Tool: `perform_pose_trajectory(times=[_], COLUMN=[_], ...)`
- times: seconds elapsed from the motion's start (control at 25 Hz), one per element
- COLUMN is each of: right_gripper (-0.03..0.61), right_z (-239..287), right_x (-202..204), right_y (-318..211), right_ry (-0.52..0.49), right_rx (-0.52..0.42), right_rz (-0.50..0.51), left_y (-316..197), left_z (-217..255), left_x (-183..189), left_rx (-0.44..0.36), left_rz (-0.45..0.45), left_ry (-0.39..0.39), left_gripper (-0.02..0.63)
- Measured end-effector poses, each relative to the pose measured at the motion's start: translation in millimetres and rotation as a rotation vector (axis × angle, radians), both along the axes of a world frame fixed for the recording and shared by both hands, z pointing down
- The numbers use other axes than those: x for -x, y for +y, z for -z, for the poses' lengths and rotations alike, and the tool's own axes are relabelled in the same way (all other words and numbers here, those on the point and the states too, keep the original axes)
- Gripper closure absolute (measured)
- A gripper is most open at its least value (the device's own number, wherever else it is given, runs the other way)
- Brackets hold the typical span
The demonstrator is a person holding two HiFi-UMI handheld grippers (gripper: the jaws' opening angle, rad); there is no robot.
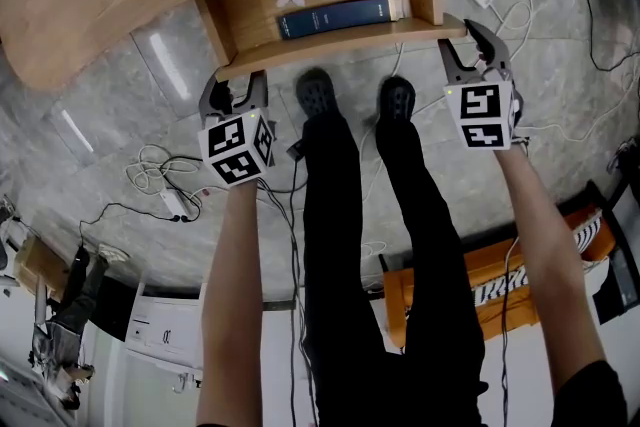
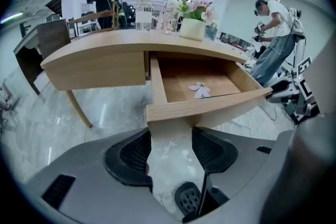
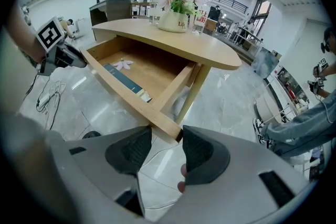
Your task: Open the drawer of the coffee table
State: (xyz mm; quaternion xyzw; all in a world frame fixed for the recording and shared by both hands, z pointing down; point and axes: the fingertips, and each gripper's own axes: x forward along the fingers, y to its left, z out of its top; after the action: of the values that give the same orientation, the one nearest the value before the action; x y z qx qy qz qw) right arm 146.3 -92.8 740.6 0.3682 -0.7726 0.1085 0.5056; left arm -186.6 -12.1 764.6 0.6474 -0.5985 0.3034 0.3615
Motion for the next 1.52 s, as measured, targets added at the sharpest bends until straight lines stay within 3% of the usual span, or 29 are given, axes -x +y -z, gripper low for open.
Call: perform_pose_trajectory(times=[0.6,0.88,1.24,1.52], right_gripper=[0.397,0.397,0.399,0.400], right_z=[-25,-10,82,181], right_x=[0,-10,-31,-37], right_y=[6,2,30,53], right_ry=[0.028,0.047,-0.014,-0.125], right_rx=[0.025,0.057,0.052,0.007], right_rz=[0.030,-0.035,-0.034,-0.042], left_y=[6,13,50,61], left_z=[-27,-18,70,176], left_x=[1,0,-32,-78], left_rx=[0.041,0.117,0.117,0.030], left_rz=[0.005,0.093,0.094,0.094], left_ry=[-0.034,-0.048,-0.043,-0.029], left_gripper=[0.373,0.388,0.389,0.391])
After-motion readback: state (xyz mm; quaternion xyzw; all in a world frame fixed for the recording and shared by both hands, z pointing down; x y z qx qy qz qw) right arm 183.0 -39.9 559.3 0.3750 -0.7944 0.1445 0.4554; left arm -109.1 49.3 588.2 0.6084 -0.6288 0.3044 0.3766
